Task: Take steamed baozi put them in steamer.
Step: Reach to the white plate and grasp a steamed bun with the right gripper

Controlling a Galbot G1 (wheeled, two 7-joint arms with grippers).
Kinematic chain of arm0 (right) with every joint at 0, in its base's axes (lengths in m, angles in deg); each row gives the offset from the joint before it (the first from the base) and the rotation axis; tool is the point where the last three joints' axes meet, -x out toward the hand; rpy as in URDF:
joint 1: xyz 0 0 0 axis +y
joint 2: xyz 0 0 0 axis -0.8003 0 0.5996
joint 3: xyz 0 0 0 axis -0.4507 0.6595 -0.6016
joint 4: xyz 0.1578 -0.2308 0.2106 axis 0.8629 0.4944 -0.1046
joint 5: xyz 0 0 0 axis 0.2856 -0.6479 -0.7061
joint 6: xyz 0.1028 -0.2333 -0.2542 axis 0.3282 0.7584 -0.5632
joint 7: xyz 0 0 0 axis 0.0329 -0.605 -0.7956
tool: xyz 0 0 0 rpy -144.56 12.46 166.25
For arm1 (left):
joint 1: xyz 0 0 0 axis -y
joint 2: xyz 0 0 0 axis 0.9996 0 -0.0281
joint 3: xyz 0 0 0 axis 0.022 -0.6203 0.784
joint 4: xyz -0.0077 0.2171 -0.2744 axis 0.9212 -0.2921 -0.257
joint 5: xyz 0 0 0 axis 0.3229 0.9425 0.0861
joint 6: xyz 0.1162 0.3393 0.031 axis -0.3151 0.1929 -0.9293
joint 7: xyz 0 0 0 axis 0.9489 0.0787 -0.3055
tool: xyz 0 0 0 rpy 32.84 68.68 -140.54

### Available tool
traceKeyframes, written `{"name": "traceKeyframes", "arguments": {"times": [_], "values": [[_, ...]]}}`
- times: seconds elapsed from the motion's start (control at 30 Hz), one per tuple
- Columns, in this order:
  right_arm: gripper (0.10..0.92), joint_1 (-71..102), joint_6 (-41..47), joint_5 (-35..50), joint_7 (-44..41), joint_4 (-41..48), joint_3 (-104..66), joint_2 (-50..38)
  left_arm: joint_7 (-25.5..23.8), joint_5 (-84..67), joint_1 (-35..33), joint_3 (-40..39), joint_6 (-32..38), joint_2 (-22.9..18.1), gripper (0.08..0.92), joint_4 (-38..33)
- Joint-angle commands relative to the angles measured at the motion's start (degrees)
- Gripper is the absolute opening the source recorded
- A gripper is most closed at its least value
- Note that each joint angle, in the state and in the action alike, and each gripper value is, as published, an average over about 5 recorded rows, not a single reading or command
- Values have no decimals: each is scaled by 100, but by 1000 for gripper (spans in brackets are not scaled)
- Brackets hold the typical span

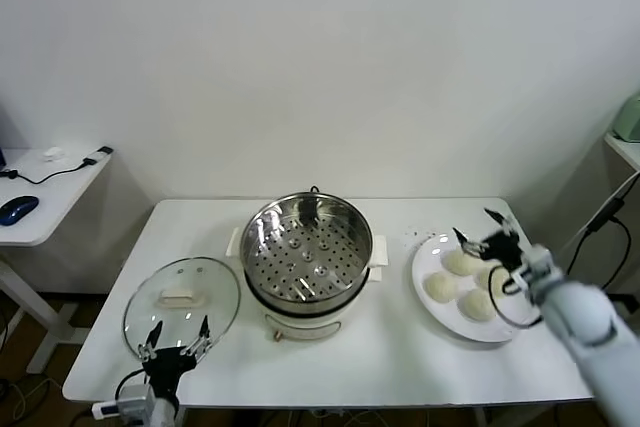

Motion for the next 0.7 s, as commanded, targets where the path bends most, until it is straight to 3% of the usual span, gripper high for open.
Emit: {"name": "traceKeyframes", "arguments": {"times": [0.03,0.2,0.33,0.5,0.7], "values": [[823,-3597,-455,-625,-3413,1409,3176,-1679,-11,-18,108,-29,6,41,823,62],[823,-5641,-1395,-1177,-4868,2350,5451,-1419,-24,-5,154,-44,8,33,823,115],[823,-7026,-1579,-1244,-5451,3016,7263,-972,-31,7,180,-33,-3,17,823,125],[823,-7726,-1468,-1043,-5558,3411,8496,-295,-36,9,211,-25,6,21,823,179],[823,-7289,-997,-861,-5045,3727,8493,431,-34,-9,237,-3,40,50,823,263]]}}
